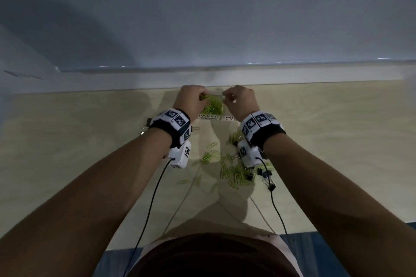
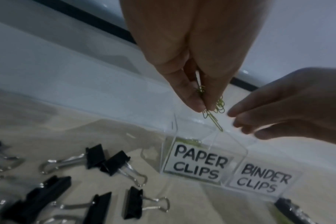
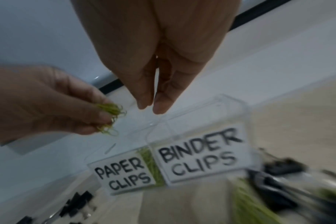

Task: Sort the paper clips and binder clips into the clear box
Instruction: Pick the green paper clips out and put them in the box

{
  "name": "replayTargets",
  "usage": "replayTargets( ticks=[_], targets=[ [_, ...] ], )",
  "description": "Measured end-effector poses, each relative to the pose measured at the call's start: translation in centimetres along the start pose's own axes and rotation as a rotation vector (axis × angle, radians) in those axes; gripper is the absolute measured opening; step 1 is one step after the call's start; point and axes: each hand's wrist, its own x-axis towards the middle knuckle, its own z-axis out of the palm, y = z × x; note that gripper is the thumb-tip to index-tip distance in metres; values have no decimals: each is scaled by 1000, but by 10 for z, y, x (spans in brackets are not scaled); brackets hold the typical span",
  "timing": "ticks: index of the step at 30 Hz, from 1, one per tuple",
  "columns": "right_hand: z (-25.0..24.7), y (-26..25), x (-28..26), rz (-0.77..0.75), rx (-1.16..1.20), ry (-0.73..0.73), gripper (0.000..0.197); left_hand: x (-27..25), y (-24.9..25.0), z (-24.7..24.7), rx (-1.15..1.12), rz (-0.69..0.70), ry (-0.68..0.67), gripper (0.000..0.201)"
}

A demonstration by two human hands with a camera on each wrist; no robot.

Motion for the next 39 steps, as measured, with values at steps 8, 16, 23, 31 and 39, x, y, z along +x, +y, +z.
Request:
replayTargets(
  ticks=[8,16,23,31,39],
  targets=[
    [-17,74,-87,-92,-23,54,24,-12,3,44,354,196,-68,35],
    [-7,86,-111,-220,-29,178,27,-63,18,100,334,433,-180,18],
    [-7,93,-105,-67,-41,150,35,-66,16,118,209,58,-259,31],
    [-12,93,-96,-34,-61,-72,58,-68,25,124,199,-48,-196,24],
    [2,81,-113,-71,-84,-221,32,-88,15,114,169,108,-194,37]
  ],
)
